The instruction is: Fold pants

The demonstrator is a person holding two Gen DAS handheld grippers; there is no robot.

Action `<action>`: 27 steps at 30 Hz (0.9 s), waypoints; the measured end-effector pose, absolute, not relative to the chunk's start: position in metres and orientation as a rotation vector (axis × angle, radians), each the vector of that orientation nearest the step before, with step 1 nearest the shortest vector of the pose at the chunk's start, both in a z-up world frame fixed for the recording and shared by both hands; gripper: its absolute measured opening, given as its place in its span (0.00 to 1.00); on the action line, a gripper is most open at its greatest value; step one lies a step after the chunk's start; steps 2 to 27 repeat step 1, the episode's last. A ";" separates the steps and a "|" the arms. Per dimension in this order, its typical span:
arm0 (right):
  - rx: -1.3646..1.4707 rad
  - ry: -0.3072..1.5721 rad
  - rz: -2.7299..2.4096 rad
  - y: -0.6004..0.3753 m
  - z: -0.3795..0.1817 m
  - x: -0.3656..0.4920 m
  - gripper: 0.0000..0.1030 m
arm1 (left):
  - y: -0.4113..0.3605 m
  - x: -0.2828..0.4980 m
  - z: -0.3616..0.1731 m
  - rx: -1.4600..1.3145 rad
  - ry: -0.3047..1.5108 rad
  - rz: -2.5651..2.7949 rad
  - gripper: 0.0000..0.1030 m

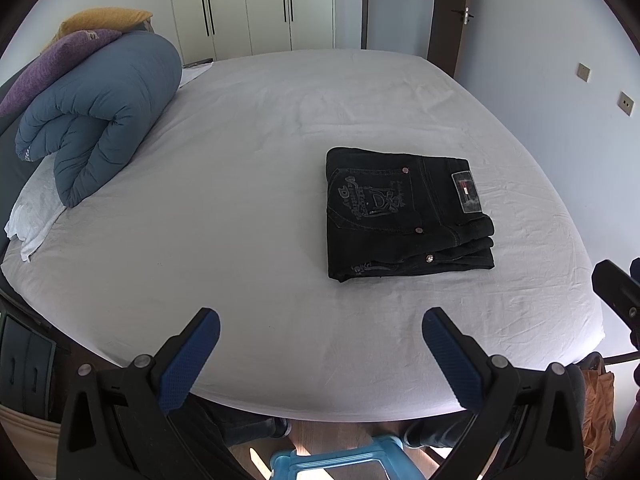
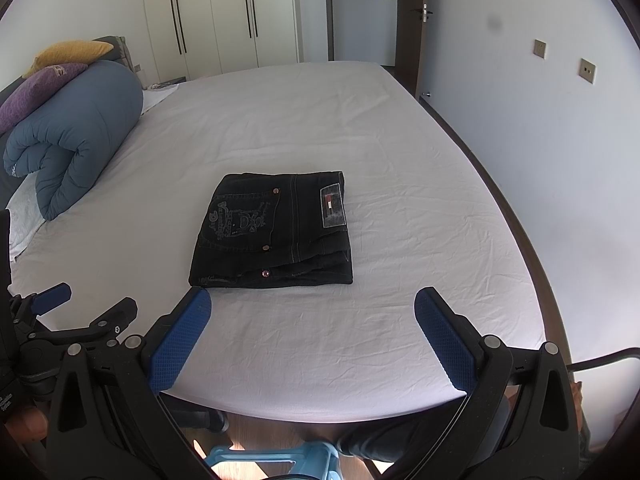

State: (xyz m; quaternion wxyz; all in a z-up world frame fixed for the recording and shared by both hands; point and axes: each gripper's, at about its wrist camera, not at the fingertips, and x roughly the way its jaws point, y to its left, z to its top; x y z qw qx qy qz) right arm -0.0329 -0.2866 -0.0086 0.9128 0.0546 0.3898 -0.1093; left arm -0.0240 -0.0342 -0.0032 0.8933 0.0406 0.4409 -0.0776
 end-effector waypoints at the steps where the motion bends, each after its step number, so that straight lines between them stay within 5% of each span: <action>1: 0.113 0.803 -0.226 -0.287 -0.009 -0.033 1.00 | -0.034 -0.024 -0.004 0.083 0.916 -0.160 1.00; 27: 0.113 0.803 -0.226 -0.287 -0.009 -0.033 1.00 | -0.034 -0.024 -0.004 0.083 0.916 -0.160 1.00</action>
